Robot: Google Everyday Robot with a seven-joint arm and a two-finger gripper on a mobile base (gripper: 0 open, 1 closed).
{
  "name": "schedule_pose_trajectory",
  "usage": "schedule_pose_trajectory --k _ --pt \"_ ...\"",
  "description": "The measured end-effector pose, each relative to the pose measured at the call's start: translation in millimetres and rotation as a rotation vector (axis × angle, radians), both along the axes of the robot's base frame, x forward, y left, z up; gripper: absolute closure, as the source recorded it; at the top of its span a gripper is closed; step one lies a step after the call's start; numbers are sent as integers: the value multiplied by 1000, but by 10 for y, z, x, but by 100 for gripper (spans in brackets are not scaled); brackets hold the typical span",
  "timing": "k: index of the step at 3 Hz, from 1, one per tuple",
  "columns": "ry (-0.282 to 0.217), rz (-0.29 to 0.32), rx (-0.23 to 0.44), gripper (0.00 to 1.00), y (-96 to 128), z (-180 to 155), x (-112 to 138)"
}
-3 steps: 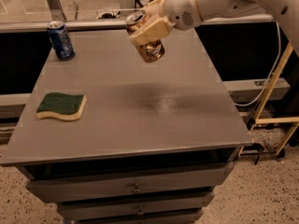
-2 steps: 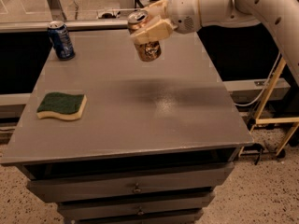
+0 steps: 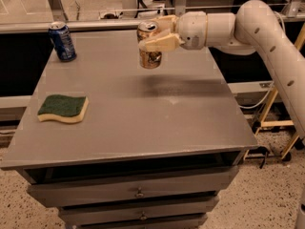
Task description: Place orange can upright
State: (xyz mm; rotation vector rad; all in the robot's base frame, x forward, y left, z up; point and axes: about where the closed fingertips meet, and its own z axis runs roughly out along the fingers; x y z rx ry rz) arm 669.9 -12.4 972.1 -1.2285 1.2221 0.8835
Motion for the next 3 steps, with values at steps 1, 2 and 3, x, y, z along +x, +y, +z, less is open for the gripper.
schedule_pose_trajectory --k 1,2,3 --pt "2 -33 63 59 -53 -114 54" --pt "30 -89 87 35 -66 -201 145" --pt "66 -137 77 12 -66 -261 229"
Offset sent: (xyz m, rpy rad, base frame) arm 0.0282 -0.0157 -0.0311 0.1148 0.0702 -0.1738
